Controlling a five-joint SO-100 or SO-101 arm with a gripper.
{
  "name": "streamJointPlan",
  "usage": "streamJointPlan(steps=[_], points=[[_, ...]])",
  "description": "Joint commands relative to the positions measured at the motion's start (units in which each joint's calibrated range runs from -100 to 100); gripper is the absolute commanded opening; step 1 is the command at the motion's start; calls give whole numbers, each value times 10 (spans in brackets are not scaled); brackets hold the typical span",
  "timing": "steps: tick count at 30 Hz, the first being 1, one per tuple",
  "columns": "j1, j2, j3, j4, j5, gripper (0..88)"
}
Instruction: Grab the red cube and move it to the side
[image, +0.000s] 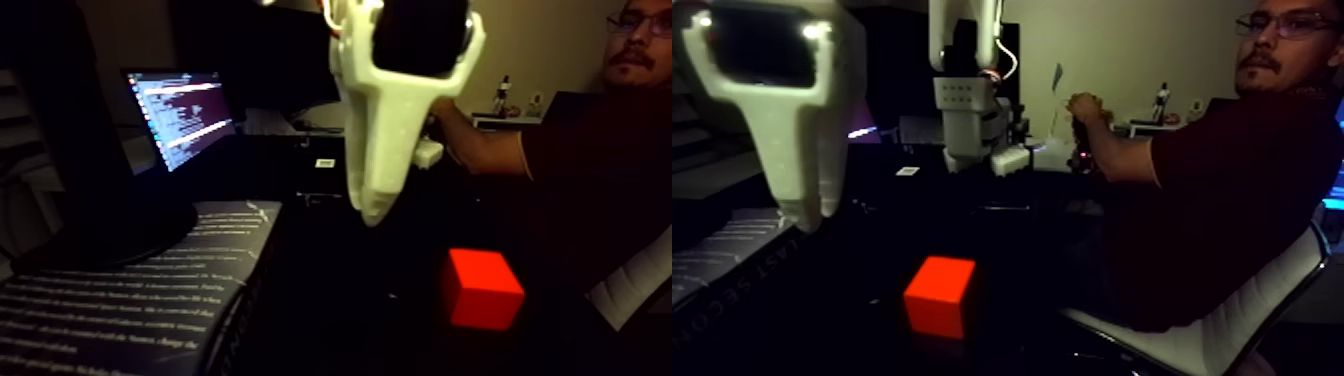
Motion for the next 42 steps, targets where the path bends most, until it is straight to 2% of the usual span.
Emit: streamJointPlan(steps=[1, 12, 17, 23, 31, 39, 42], points=[[5, 4, -1, -5, 0, 91], [-31, 0, -2, 6, 3, 91], [-68, 8, -19, 12, -9, 93], [-116, 10, -18, 15, -22, 146], [-172, 38, -19, 12, -42, 151], [-174, 57, -38, 16, -41, 152], [-173, 57, -40, 16, -40, 207]])
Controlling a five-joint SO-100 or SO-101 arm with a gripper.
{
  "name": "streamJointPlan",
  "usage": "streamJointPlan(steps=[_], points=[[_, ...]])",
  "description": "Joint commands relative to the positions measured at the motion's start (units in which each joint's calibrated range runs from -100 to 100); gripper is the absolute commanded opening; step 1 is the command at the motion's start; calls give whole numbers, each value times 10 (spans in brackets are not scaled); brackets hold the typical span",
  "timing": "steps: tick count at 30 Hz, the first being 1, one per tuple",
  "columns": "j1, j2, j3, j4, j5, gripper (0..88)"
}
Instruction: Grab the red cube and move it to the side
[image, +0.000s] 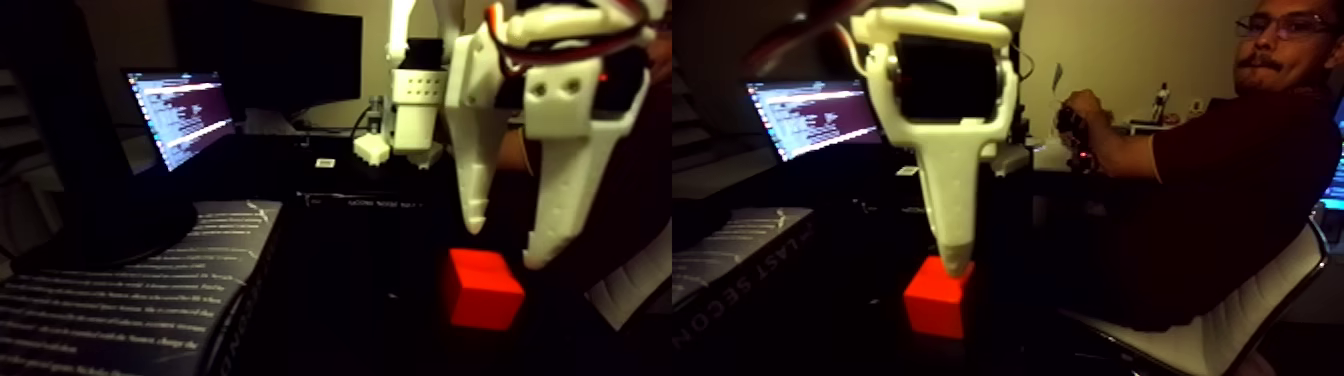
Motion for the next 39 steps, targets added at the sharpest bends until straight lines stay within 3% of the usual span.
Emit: streamJointPlan(steps=[1, 8, 15, 20, 27, 39], points=[[-2, -2, -20, 5, 1, 223], [-1, -2, -21, 16, -2, 251], [3, -6, -41, 52, -47, 249], [8, -8, -41, 56, -51, 249], [27, -8, -50, 58, -106, 248], [17, 3, -56, 74, -135, 255]])
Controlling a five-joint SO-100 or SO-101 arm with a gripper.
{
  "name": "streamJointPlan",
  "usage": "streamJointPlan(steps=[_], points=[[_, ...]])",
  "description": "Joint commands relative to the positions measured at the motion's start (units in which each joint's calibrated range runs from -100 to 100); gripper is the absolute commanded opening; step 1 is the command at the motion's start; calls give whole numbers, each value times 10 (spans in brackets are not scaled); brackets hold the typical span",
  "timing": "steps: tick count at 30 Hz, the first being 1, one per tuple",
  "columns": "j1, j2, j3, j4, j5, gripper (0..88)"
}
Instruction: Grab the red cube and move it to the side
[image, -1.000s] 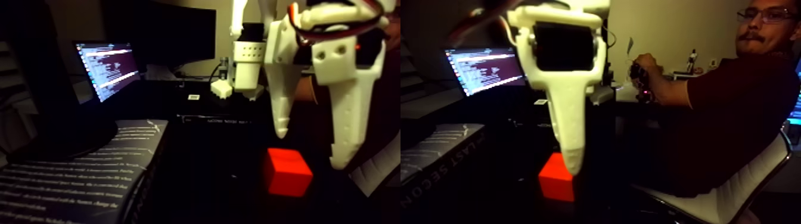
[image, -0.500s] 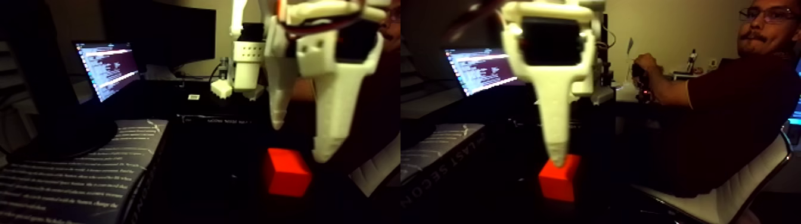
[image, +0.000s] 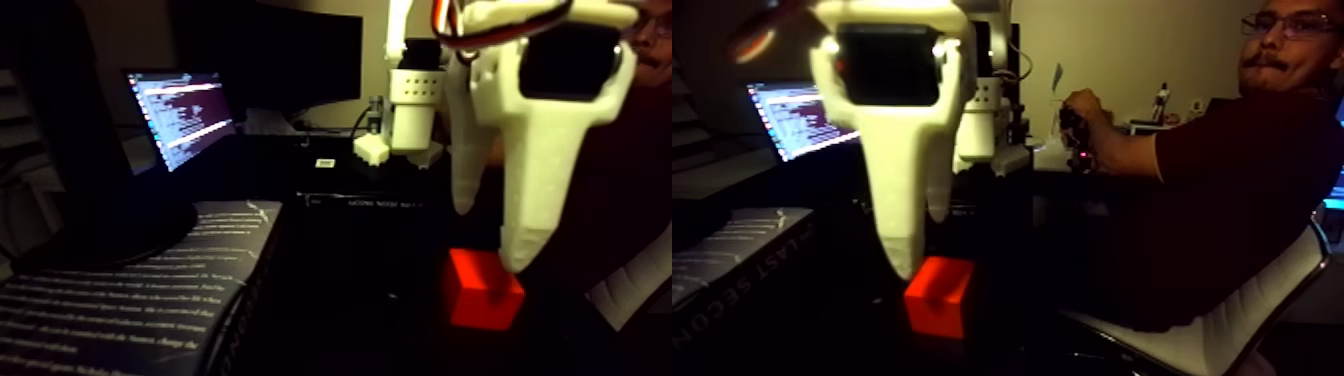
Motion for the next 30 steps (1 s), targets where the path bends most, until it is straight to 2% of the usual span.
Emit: streamJointPlan(steps=[1, 5, 12, 30], points=[[-3, 5, -21, 5, -2, 255], [-3, 30, -22, 6, 1, 269], [-2, 37, -35, 13, 12, 391], [7, 75, -60, 20, 22, 392]])
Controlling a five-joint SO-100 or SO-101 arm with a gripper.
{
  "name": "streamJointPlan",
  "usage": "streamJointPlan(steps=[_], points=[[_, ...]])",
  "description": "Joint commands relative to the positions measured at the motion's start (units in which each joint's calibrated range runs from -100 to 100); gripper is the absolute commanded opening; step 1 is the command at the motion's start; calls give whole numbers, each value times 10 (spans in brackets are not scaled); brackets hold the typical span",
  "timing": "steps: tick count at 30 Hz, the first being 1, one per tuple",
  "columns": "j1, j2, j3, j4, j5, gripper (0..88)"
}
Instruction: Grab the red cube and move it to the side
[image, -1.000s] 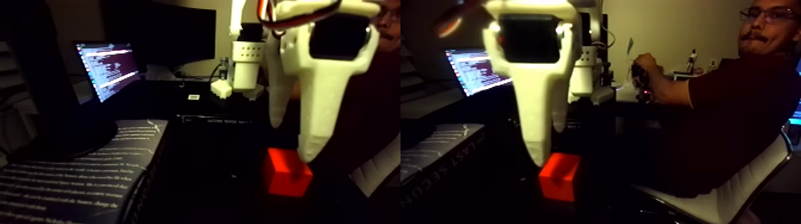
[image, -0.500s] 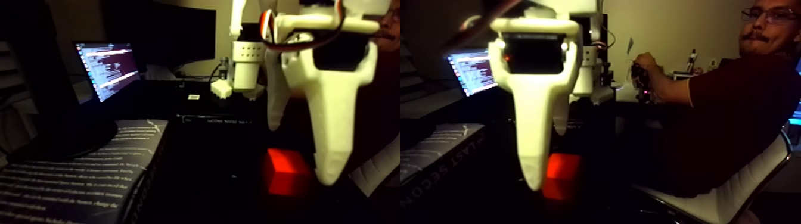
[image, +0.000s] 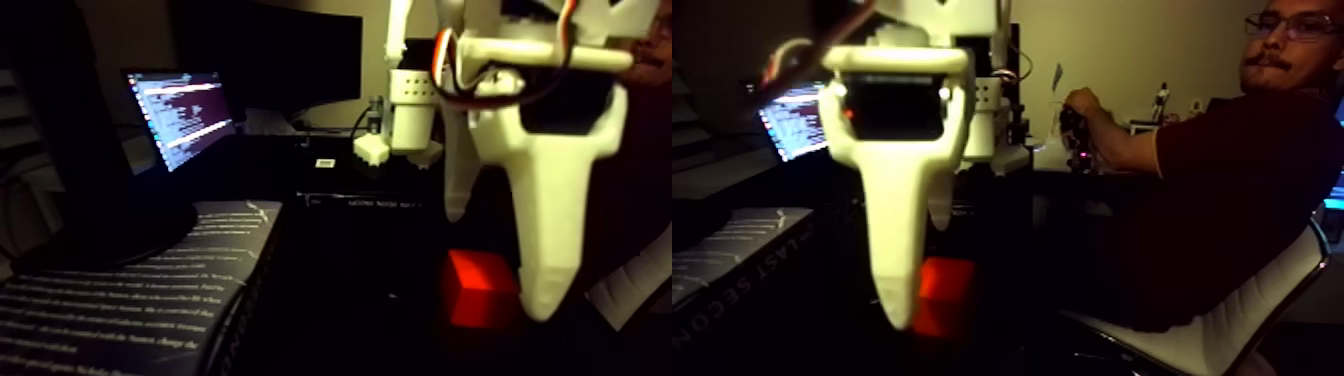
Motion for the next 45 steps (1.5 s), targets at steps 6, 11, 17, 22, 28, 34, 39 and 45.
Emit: streamJointPlan(steps=[6, 11, 17, 22, 28, 34, 39, 45], points=[[17, 10, -27, -14, 10, 392], [26, 10, -29, -19, 14, 392], [23, 10, -29, -14, 24, 392], [20, 10, -30, -17, 24, 392], [-9, 10, -30, -14, 23, 392], [-15, 15, -30, -21, 24, 392], [-32, 34, -34, -22, 21, 392], [-29, 37, -43, -22, 23, 392]])
